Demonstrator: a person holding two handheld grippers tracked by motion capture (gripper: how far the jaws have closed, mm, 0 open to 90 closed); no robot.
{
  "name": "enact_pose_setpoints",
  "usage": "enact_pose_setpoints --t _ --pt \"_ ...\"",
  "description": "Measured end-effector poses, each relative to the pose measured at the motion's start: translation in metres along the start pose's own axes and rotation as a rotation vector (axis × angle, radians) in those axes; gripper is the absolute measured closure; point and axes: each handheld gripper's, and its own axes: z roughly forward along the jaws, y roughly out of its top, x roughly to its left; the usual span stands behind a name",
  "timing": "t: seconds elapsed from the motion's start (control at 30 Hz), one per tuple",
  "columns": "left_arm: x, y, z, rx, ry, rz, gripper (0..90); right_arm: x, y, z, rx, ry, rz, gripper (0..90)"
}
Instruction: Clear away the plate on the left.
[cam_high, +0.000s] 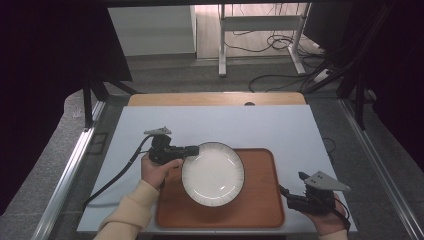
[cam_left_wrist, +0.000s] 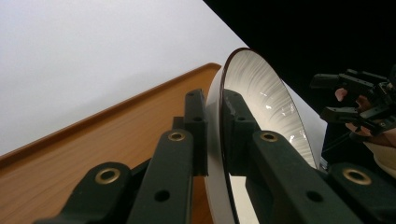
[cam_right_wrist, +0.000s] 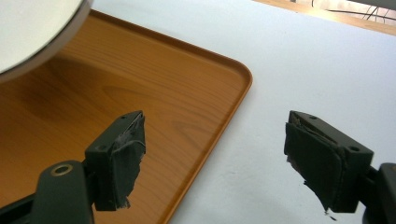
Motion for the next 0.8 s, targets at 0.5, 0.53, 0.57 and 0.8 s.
enact_pose_setpoints --t 0.5,0.53,0.57,0.8 --pt "0.005 -0.012 0.032 0.052 -0.001 -0.036 82.8 0.0 0.0 0.0 0.001 0.0 -0.001 21.2" --pt "0.006 -0.012 0.033 0.058 0.001 -0.035 82.7 0.0 0.0 0.0 0.002 0.0 -0.001 21.2" --pt "0.006 -0.013 0.034 0.06 0.007 -0.036 82.7 0.0 0.0 0.0 0.002 0.0 -0.002 21.3" --pt "0.011 -0.019 0.044 0.087 0.032 -0.036 82.4 0.0 -0.001 0.0 0.003 -0.001 -0.002 21.3"
